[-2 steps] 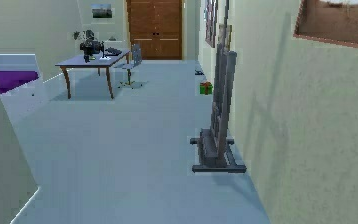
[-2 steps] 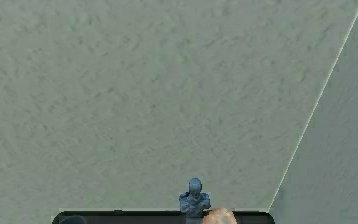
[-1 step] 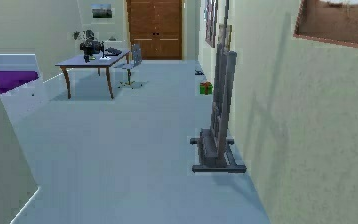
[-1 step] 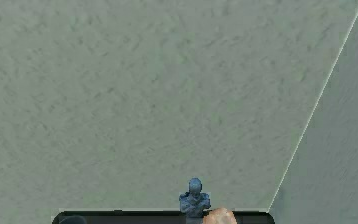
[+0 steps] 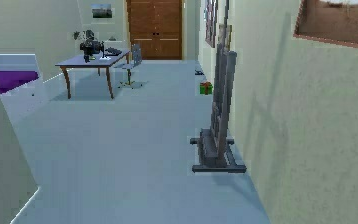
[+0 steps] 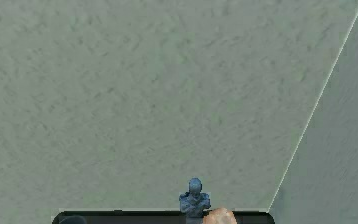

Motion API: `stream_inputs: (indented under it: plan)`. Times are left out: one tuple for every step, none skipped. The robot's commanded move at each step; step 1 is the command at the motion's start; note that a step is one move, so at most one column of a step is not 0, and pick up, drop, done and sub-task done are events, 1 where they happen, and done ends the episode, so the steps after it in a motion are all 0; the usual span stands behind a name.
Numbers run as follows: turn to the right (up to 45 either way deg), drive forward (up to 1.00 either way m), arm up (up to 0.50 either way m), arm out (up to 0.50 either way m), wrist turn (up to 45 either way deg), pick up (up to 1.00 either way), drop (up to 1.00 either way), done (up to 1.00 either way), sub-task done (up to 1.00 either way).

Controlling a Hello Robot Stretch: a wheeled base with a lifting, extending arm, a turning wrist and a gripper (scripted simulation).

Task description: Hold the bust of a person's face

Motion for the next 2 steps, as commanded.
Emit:
stream_inputs:
  plan:
    - [0.0,0.0,0.0,0.0,45.0,0.0,0.0,0.0,0.0]
    - [0.0,0.0,0.0,0.0,45.0,0.0,0.0,0.0,0.0]
